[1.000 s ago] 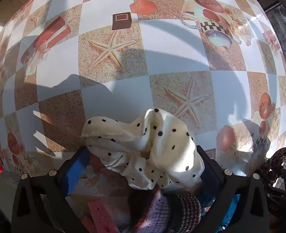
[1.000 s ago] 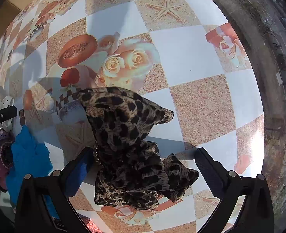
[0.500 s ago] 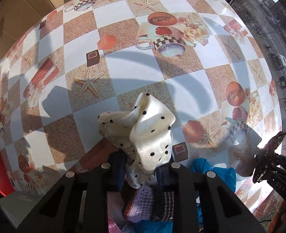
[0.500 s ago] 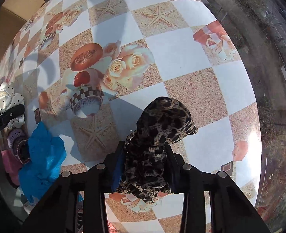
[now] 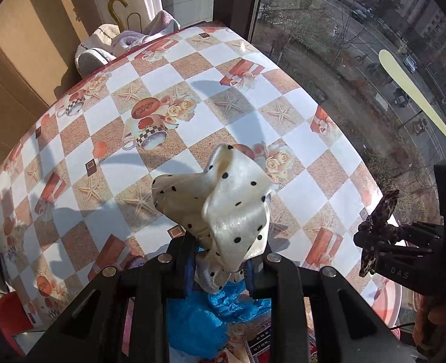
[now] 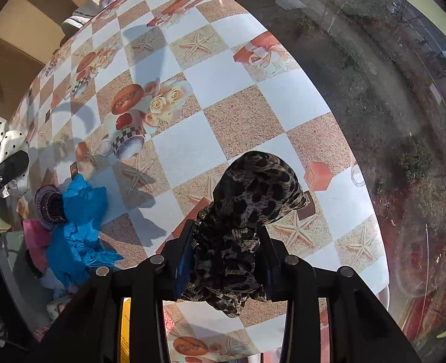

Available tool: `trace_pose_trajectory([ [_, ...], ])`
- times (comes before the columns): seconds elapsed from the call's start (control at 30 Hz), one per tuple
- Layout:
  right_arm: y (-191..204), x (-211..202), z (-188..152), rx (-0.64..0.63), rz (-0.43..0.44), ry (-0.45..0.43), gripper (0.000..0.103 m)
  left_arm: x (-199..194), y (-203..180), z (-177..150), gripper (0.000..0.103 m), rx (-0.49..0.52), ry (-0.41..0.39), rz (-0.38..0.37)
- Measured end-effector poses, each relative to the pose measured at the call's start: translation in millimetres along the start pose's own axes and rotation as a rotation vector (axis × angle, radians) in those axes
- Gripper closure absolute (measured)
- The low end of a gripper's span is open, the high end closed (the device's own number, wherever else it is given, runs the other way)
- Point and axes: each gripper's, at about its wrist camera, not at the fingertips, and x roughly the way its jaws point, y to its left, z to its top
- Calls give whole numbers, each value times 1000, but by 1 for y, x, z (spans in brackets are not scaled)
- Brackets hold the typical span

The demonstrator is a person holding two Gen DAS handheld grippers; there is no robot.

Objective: Organize soft objects
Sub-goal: 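Lift both scrunchies and carry them over the white box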

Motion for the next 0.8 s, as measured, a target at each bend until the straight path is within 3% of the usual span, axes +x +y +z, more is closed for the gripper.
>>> trace_pose_trajectory([
  [0.27, -25, -31, -41, 67, -18, -30, 64, -59, -90, -32, 75, 220, -94, -108],
  [0.47, -30, -47, -83, 101, -37, -31, 64, -97, -141, -76, 75, 380, -118, -209],
  [0.8, -27, -60, -150, 170, -36, -12, 64, -135, -172, -160, 75, 576, -115, -272],
])
